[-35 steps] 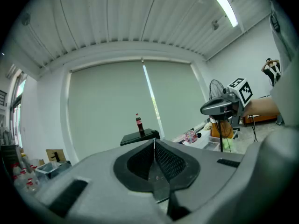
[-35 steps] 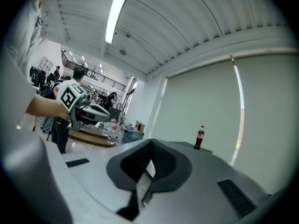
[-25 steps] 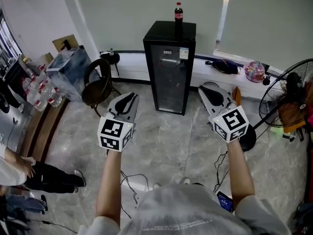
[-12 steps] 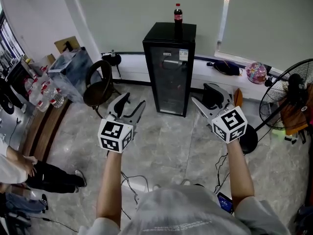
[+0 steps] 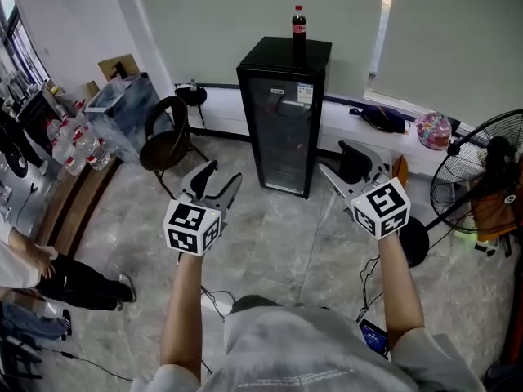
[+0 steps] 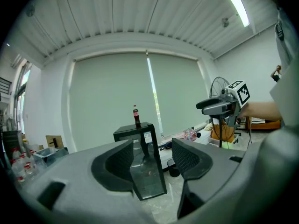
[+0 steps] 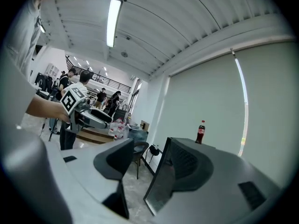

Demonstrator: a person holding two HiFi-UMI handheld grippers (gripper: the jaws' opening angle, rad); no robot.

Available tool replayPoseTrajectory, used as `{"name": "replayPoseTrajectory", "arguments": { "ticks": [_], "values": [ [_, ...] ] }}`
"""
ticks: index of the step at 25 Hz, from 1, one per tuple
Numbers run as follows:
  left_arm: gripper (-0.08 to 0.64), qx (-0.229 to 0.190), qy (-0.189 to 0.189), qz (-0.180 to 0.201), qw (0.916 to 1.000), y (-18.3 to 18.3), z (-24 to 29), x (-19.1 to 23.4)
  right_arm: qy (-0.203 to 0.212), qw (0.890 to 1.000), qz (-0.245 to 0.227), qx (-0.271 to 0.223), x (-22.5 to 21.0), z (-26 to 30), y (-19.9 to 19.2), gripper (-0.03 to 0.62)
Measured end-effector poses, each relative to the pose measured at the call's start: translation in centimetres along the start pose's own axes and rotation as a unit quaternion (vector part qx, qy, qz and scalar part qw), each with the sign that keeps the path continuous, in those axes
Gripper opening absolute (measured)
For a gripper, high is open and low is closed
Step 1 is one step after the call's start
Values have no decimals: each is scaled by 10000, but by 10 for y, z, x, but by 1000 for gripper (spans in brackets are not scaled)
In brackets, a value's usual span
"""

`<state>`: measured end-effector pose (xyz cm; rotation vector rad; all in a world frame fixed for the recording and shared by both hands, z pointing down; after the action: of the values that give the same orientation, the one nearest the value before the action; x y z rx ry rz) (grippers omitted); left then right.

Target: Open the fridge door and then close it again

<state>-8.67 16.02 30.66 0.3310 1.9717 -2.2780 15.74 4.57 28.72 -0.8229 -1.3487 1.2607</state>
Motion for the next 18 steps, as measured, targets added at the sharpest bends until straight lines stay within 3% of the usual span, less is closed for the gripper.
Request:
{"name": "replayPoseTrajectory", "arguments": {
  "ticks": [10, 18],
  "values": [
    [262, 166, 206, -108, 9996, -10, 32, -1, 137, 9996, 243, -9, -37, 10, -26, 235],
    [268, 243, 3, -247, 9994, -41, 124, 41, 42, 9989, 348, 301, -91, 69, -61, 235]
  ]
}}
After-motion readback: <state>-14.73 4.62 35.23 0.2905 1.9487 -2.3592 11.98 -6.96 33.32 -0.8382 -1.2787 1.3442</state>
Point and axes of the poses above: the fingertips, and each gripper's own axes: z forward along the fingers, x to its left, y out of its top, the point moved 5 cm from there along -z, backward along the fingers, and after that the axes turned 14 degrees about y, right-handed, at the moved point
